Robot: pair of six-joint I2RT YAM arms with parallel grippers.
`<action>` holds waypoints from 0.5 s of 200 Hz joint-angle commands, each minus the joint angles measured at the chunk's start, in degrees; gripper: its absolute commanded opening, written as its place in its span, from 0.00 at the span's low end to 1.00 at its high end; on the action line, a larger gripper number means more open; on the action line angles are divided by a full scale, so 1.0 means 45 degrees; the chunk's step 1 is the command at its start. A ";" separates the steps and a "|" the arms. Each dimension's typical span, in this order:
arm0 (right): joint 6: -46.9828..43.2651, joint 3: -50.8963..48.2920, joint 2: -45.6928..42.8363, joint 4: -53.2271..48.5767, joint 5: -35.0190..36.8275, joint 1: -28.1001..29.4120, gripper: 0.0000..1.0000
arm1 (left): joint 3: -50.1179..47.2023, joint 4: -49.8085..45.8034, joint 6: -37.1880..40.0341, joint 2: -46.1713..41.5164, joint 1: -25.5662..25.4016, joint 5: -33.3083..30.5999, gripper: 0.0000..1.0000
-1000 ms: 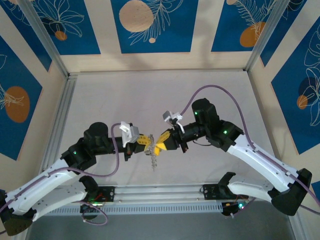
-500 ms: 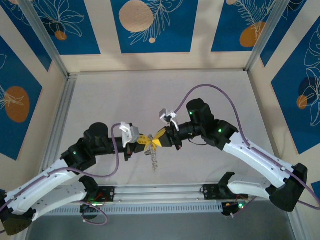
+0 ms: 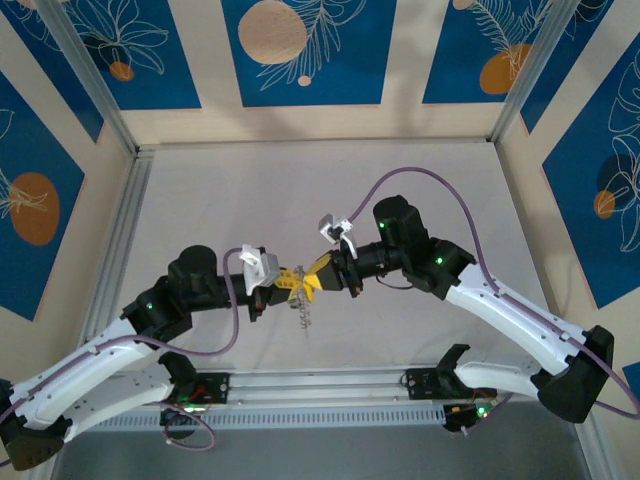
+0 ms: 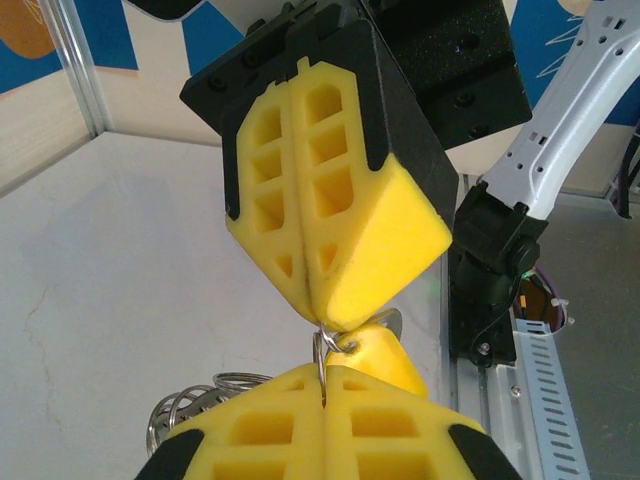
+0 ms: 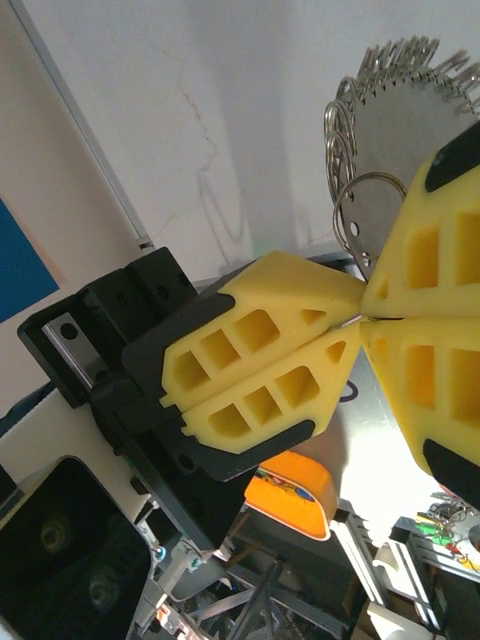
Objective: Put the keys on the keyring
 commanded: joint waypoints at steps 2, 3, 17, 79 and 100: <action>0.0328 0.0033 0.0130 -0.0030 0.0369 -0.0171 0.00 | 0.0439 0.0363 0.0221 -0.0226 -0.0282 0.0293 0.00; 0.0332 0.0025 0.0135 -0.0051 0.0371 -0.0168 0.00 | 0.0441 0.0372 0.0221 -0.0229 -0.0279 0.0274 0.00; 0.0434 0.0038 0.0198 -0.0120 0.0432 -0.0220 0.00 | 0.0443 0.0326 0.0268 -0.0231 -0.0302 0.0241 0.00; 0.0566 0.0155 0.0355 -0.0456 0.0664 -0.0256 0.00 | 0.0443 0.0324 0.0319 -0.0212 -0.0374 0.0128 0.00; 0.0694 0.0165 0.0374 -0.0464 0.0738 -0.0242 0.00 | 0.0424 0.0359 0.0319 -0.0231 -0.0411 0.0138 0.00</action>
